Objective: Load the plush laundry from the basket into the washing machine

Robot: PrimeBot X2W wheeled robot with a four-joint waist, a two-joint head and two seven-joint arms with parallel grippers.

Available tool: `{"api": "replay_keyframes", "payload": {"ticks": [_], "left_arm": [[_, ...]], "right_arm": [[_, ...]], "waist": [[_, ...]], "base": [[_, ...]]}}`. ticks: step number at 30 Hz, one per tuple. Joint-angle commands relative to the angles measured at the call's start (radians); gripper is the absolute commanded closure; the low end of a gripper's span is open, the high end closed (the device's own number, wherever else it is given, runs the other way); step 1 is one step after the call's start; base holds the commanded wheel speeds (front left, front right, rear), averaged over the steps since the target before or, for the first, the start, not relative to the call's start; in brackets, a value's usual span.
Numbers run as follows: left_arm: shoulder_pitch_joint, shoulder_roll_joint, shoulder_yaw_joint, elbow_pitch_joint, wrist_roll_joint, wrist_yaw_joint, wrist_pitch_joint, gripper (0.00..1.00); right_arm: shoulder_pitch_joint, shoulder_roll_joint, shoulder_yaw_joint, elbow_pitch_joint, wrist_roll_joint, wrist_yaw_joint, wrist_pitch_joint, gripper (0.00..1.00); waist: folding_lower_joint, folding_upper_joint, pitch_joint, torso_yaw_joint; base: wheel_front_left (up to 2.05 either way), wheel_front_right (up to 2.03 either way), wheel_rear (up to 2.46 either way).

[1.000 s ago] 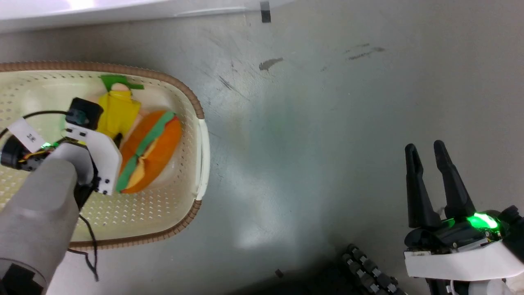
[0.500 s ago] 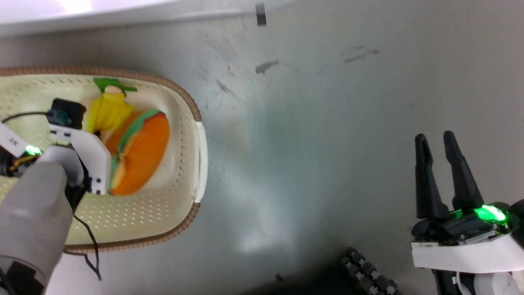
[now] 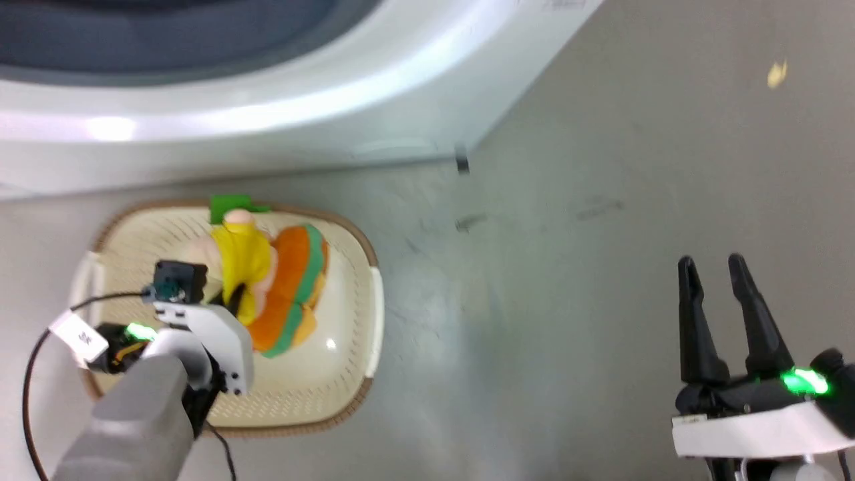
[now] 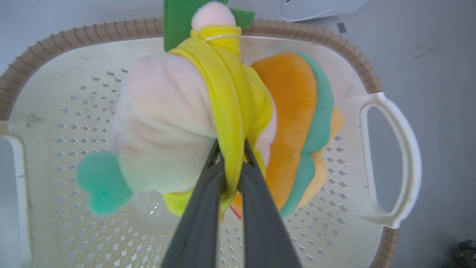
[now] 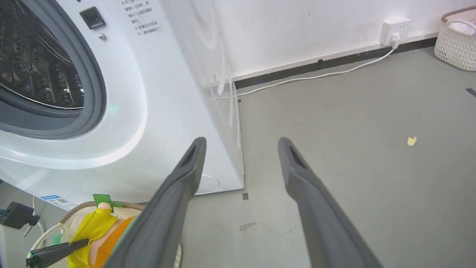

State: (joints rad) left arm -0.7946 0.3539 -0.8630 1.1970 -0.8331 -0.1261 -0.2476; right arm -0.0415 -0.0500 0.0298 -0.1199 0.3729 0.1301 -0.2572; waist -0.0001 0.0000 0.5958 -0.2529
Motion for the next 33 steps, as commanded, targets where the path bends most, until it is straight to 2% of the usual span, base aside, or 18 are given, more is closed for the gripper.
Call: {"api": "replay_keyframes", "payload": {"ticks": [1,5,12,18,25,30,33], "left_arm": [[0.02,-0.003,0.011,-0.02,-0.008,-0.003,-0.01,1.0],[0.08,0.012,0.099,-0.161,-0.012,0.003,-0.013,1.0],[0.266,0.024,0.324,-0.503,0.087,0.072,-0.014,1.0],[0.429,-0.017,0.501,-0.756,0.207,0.098,-0.014,1.0],[0.556,-0.101,0.667,-0.949,0.319,0.076,-0.014,1.0],[0.544,-0.141,0.747,-1.026,0.376,0.043,-0.014,1.0],[0.5,-0.137,0.773,-1.028,0.399,0.027,-0.014,1.0]], "right_arm": [[0.014,0.0,-0.005,0.007,-0.009,0.001,-0.005,0.0],[0.046,0.0,-0.011,0.021,-0.029,0.001,-0.005,0.0],[0.088,0.0,-0.015,0.041,-0.054,0.001,-0.005,0.0],[0.11,0.0,-0.015,0.063,-0.068,0.001,-0.005,0.0],[0.125,0.0,-0.008,0.073,-0.072,0.001,-0.005,0.0],[0.119,0.0,0.01,0.062,-0.073,0.001,-0.005,0.0],[0.101,0.0,0.029,0.052,-0.07,0.001,-0.005,0.0]], "waist": [[0.0001,0.0,-0.125,0.056],[0.0001,0.0,-0.213,0.09],[0.0001,0.0,-0.31,0.14],[0.0001,0.0,-0.377,0.162],[0.0001,0.0,-0.423,0.161],[0.0001,0.0,-0.38,0.141],[0.0001,0.0,-0.328,0.111]], "base": [[0.0,0.0,0.0],[0.0,0.0,0.0],[0.0,0.0,0.0],[0.0,0.0,0.0],[0.0,0.0,0.0],[0.0,0.0,0.0],[0.0,0.0,0.0]]}}
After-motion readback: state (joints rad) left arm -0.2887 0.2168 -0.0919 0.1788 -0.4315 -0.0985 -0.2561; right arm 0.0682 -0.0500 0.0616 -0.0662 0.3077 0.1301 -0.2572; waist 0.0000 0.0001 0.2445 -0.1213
